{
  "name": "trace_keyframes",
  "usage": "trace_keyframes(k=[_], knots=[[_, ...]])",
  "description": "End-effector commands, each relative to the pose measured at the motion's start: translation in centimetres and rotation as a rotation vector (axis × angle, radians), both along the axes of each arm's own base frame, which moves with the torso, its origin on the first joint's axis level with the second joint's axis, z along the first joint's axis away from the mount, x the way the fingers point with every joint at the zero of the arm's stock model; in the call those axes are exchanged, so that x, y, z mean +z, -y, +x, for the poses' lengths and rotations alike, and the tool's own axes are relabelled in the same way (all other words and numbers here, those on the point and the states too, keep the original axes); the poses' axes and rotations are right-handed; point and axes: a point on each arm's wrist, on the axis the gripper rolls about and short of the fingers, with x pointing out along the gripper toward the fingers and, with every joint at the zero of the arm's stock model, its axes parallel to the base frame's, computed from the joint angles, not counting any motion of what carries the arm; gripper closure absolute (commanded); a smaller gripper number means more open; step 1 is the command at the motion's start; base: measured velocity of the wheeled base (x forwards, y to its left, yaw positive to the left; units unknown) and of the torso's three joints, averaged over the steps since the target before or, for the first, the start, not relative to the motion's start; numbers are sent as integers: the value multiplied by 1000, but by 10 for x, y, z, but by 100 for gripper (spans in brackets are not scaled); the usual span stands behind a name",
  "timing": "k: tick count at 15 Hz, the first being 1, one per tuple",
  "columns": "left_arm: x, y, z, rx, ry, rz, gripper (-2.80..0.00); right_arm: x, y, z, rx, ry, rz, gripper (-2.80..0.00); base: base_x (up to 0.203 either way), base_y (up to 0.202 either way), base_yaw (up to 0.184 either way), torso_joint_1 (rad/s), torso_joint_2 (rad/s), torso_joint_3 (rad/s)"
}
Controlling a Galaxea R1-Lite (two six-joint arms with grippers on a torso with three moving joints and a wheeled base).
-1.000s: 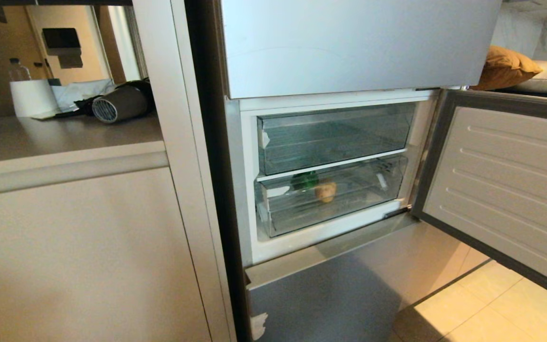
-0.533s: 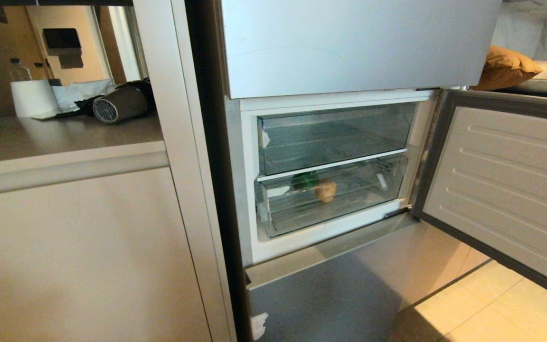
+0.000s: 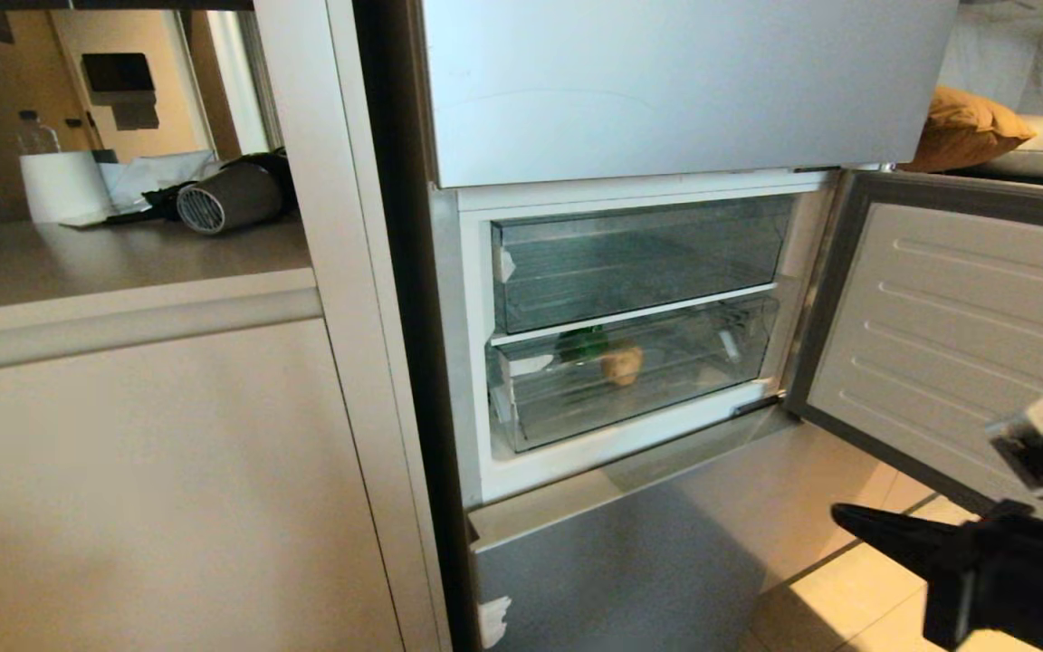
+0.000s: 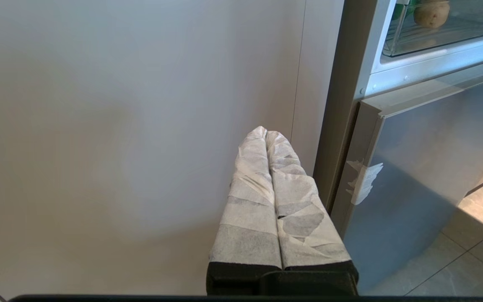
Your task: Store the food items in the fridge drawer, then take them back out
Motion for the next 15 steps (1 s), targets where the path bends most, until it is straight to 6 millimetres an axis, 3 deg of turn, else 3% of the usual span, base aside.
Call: trace_keyframes(k=[1, 2, 3, 9, 15], knots=[[0, 0, 0, 1, 0, 0, 0, -30, -30, 50, 23, -52, -33, 0, 0, 0, 0, 0, 0, 0], [0, 0, 0, 1, 0, 0, 0, -34, -39, 62, 36, -33, -32, -24, 0, 0, 0, 0, 0, 0], [0, 0, 0, 1, 0, 0, 0, -35, -47, 72, 56, -17, -23, -280, 0, 0, 0, 0, 0, 0], [0, 0, 0, 1, 0, 0, 0, -44, -108, 112, 184, 46, 34, -280, 0, 0, 0, 0, 0, 0], [0, 0, 0, 1, 0, 0, 0, -44, -147, 147, 216, 115, 55, -280, 0, 0, 0, 0, 0, 0]])
